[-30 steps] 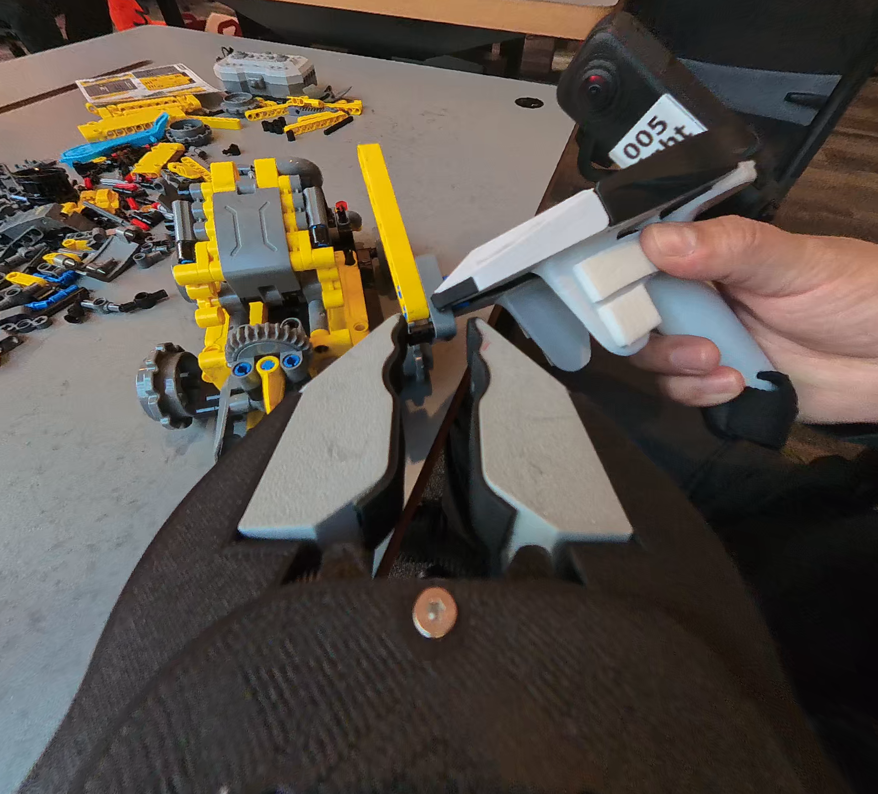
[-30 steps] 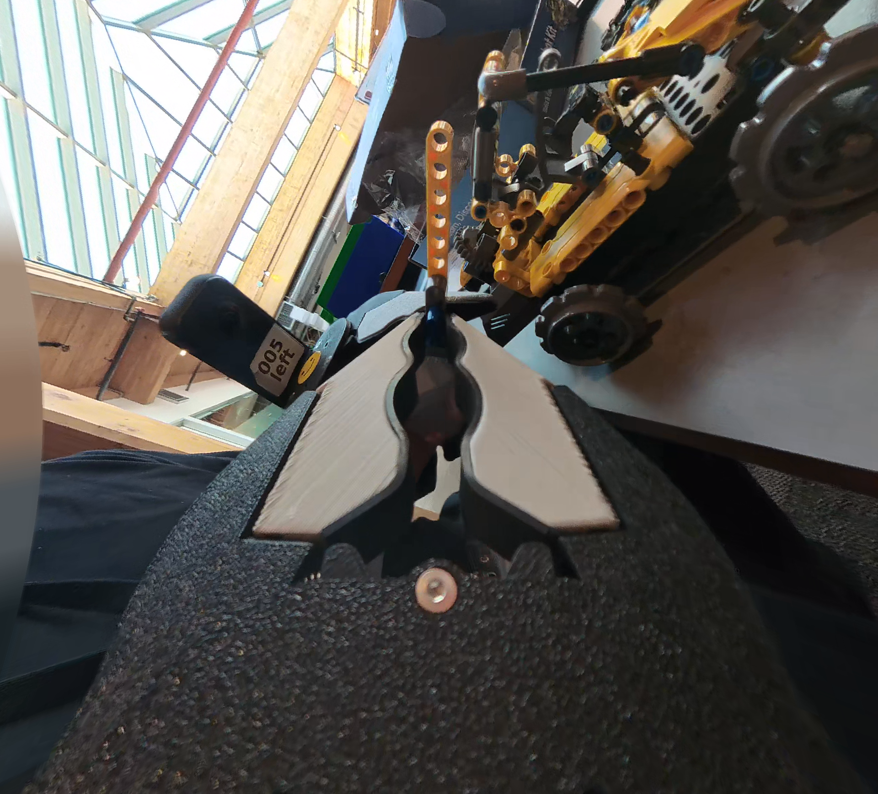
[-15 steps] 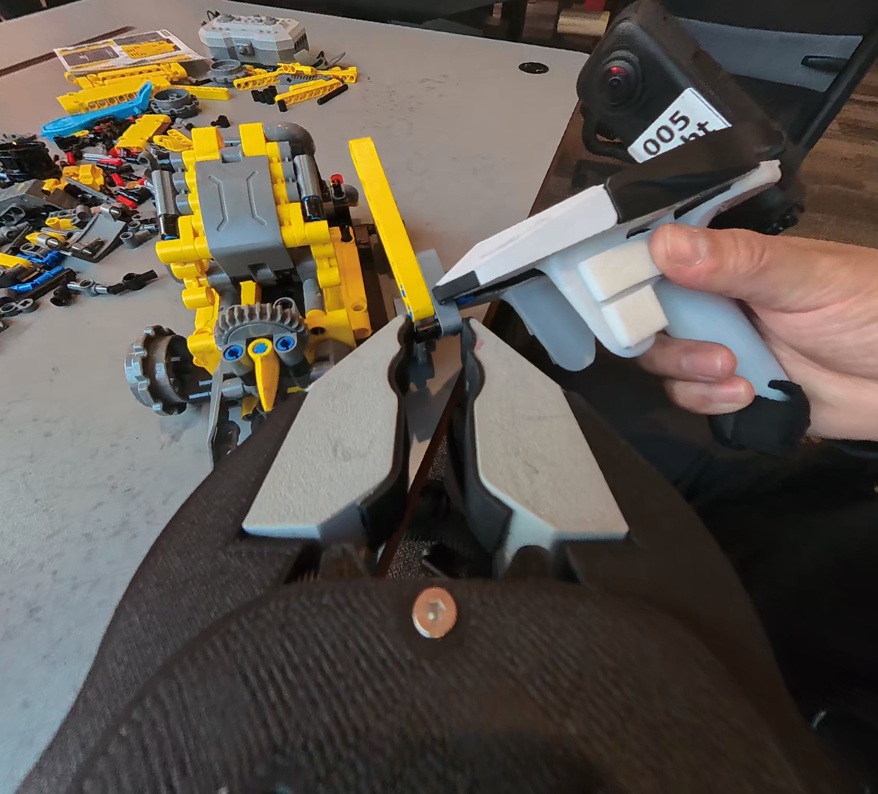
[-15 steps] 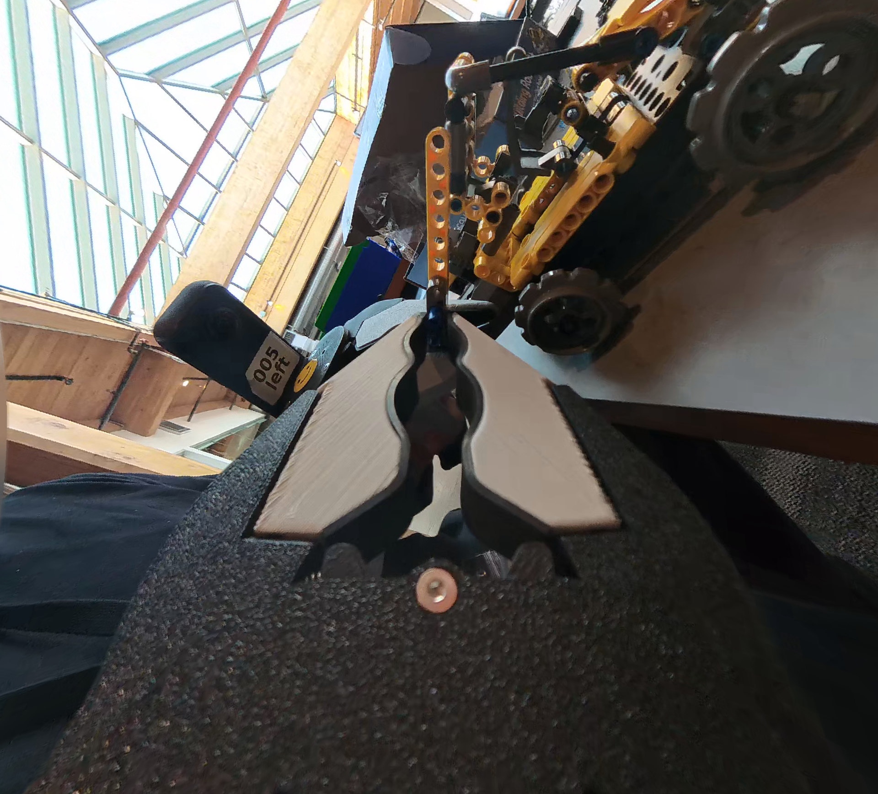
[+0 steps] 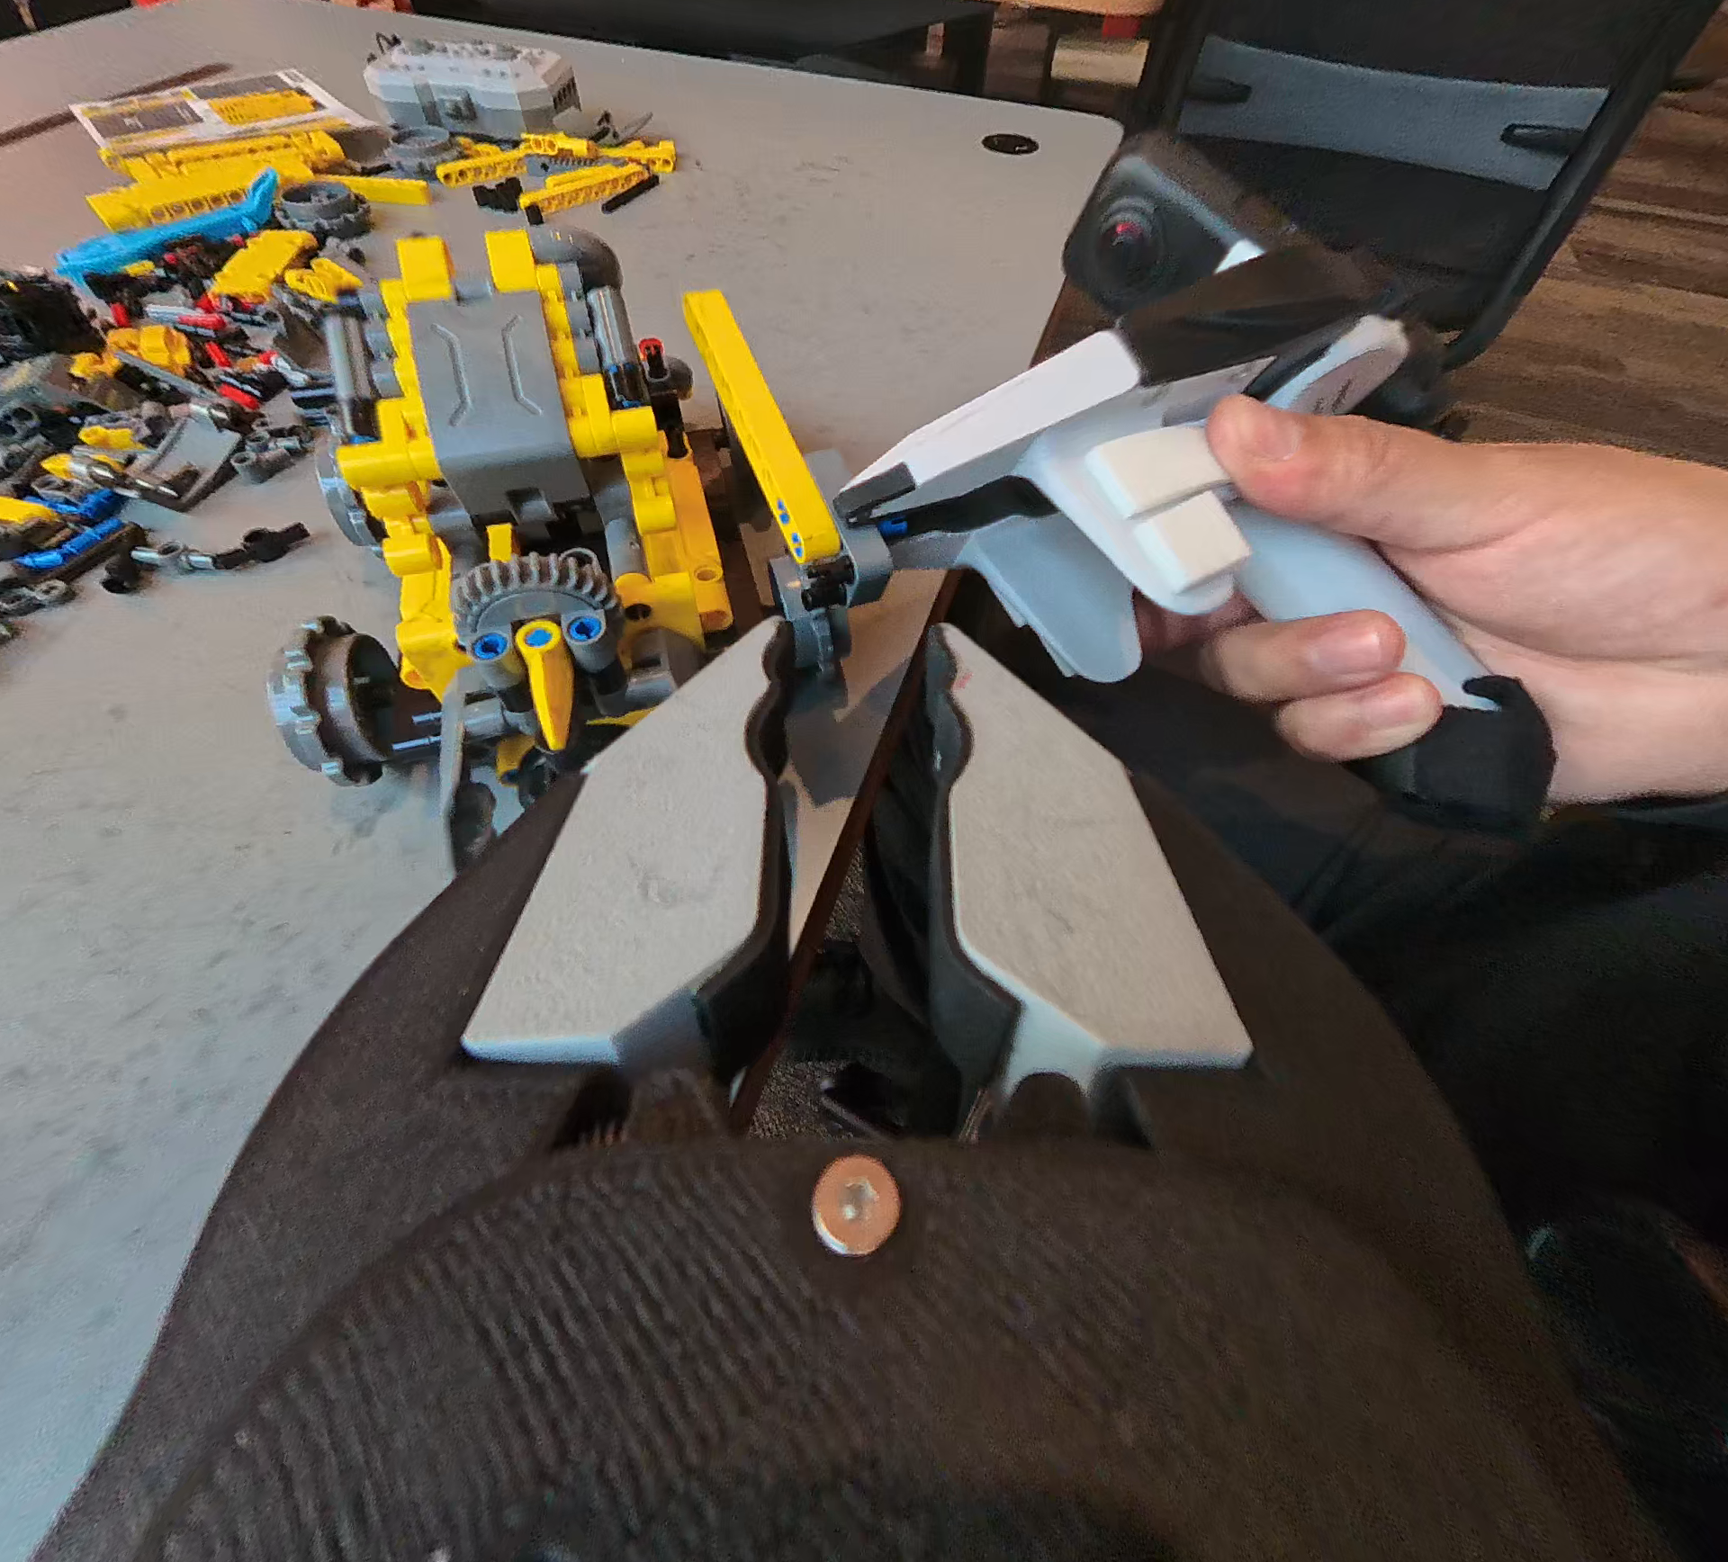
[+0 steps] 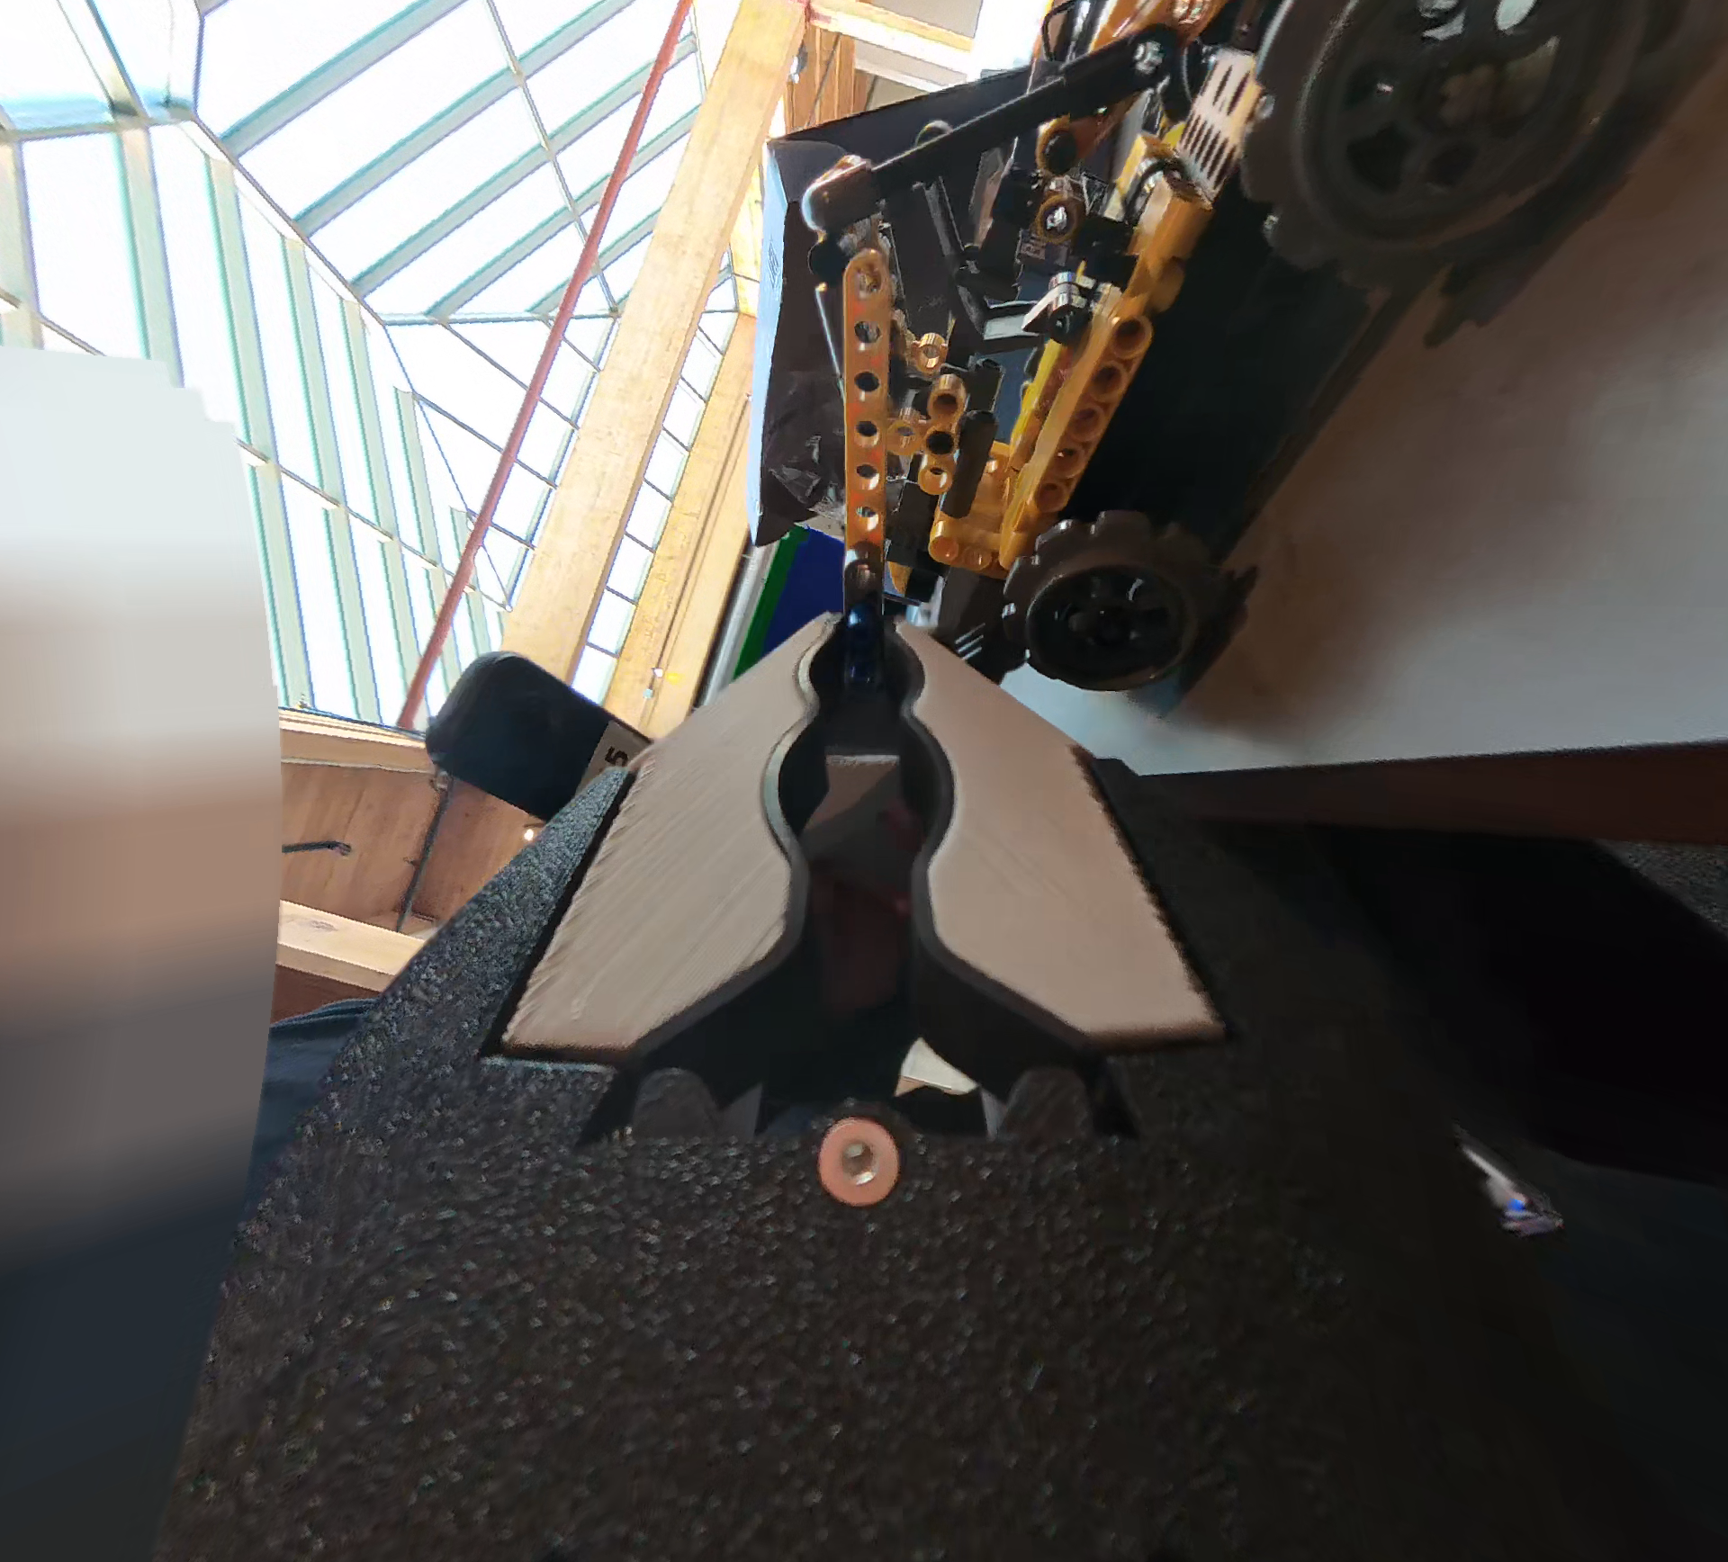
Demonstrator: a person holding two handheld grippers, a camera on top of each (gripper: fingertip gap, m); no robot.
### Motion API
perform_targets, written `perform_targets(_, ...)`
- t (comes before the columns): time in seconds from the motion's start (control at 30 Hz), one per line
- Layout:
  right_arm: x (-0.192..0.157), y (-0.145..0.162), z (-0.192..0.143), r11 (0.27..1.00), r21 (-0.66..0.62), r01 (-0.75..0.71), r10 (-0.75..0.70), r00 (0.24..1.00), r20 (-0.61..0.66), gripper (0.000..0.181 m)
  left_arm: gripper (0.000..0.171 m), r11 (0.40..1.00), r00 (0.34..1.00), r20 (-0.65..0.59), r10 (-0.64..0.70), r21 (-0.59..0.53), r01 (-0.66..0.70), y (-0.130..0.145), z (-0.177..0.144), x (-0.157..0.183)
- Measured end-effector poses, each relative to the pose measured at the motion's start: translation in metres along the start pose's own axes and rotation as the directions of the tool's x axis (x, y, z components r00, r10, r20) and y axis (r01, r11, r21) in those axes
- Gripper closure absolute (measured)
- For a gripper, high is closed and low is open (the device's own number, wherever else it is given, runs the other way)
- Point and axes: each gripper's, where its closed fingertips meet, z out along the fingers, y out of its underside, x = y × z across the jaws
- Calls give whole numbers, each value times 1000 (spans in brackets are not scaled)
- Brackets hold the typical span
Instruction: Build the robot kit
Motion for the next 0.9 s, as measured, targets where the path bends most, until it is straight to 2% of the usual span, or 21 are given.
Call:
perform_targets(0.1, 1, -3, -1, 998, 24, -64, 64, 998, 15, 175, 146, 998, 1000, -17, 21, 62, -20, -22, -16, -2)
perform_targets(0.17, 1, -4, 0, 995, 25, -93, 93, 995, 26, 175, 140, 995, 999, -41, -11, 104, 15, -42, -28, -11)
perform_targets(0.2, 1, -5, 0, 994, 30, -105, 104, 994, 30, 175, 130, 994, 997, -59, -45, 93, 51, -49, -32, -19)
perform_targets(0.27, 1, -8, 1, 990, 38, -134, 133, 990, 41, 175, 97, 995, 994, -43, -97, 5, 97, -53, -35, -47)
perform_targets(0.3, 2, -10, 1, 988, 47, -148, 146, 988, 45, 174, 93, 995, 995, -38, -89, -37, 87, -52, -35, -60)
perform_targets(0.43, 6, -10, 2, 985, 53, -167, 165, 986, 39, 176, 93, 986, 989, -112, -101, -141, 85, -45, -28, -80)
perform_targets(0.57, 8, -17, 1, 978, 71, -196, 193, 980, 48, 176, 96, 984, 981, -152, -119, -149, 96, -44, -16, -80)
perform_targets(0.63, 9, -19, 1, 979, 70, -191, 189, 981, 36, 176, 100, 982, 973, -189, -130, -163, 99, -48, -16, -68)
perform_targets(0.7, 8, -21, 1, 979, 70, -191, 188, 981, 40, 175, 110, 981, 945, -297, -135, -175, 85, -60, -23, -34)
perform_targets(0.77, 5, -23, 0, 977, 72, -201, 197, 979, 55, 175, 135, 989, 950, -312, -28, -148, -19, -65, -28, -11)
perform_targets(0.83, 2, -23, 1, 975, 67, -214, 209, 975, 78, 175, 129, 980, 971, -219, 94, -153, -130, -57, -23, -10)
perform_targets(0.9, 0, -20, 2, 974, 58, -217, 212, 973, 88, 175, 120, 961, 967, -181, 179, -180, -211, -43, -14, -5)
